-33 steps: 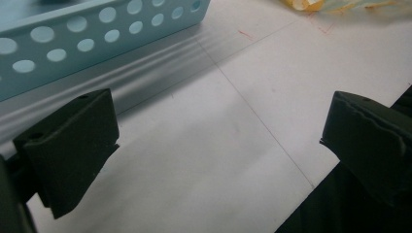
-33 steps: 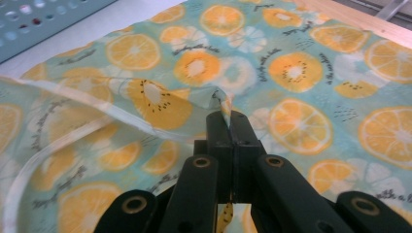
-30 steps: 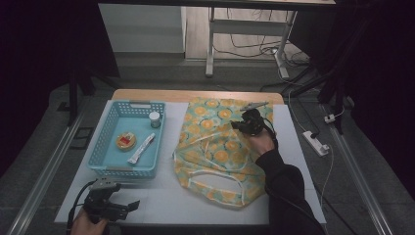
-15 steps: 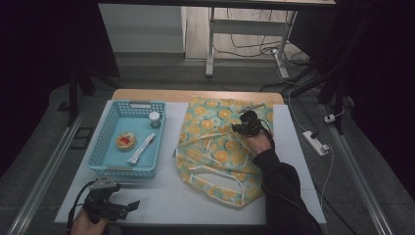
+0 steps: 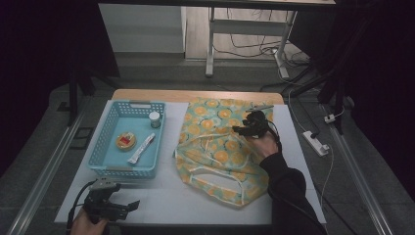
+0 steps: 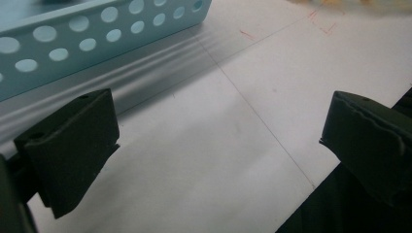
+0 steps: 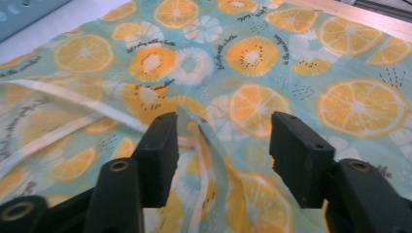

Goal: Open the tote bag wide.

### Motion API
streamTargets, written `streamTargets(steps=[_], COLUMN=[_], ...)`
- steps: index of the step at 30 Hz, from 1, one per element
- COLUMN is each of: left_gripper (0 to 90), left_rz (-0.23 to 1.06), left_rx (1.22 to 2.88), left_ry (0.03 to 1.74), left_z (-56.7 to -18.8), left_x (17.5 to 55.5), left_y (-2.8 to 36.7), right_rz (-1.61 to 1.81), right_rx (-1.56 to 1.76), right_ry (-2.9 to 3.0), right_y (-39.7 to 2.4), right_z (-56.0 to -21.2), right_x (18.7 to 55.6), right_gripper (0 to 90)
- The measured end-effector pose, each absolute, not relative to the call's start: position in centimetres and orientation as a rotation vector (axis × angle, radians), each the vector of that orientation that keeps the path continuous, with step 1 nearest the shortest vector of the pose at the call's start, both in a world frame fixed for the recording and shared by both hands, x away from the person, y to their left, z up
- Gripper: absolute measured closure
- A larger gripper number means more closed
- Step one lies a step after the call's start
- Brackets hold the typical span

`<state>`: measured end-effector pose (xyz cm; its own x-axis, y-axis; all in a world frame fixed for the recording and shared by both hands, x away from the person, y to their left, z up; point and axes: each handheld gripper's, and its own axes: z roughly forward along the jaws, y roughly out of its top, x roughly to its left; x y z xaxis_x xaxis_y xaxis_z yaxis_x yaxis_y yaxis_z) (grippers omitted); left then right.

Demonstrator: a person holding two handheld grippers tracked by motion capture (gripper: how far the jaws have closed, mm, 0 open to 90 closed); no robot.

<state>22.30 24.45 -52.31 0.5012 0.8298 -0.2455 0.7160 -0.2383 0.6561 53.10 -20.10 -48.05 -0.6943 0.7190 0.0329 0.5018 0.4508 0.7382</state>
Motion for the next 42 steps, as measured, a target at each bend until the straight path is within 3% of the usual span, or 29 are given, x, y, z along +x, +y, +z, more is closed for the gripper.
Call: streamTargets(steps=[12, 21, 42], left_gripper=[0.4, 0.4, 0.4], left_rz=[0.193, 0.194, 0.198], left_rx=[1.996, 2.002, 2.015], left_ry=[1.264, 1.261, 1.259], left_z=[-52.3, -52.3, -52.3], left_x=[22.2, 22.2, 22.2], left_y=[24.6, 24.6, 24.4], right_rz=[1.075, 1.064, 0.884], right_rx=[0.993, 0.909, 0.791], right_ry=[2.512, 2.588, 2.717], right_y=[-19.4, -18.5, -16.4], right_z=[-47.9, -48.2, -51.9], right_x=[50.2, 47.7, 43.9], right_gripper=[13.3, 0.3, 0.0])
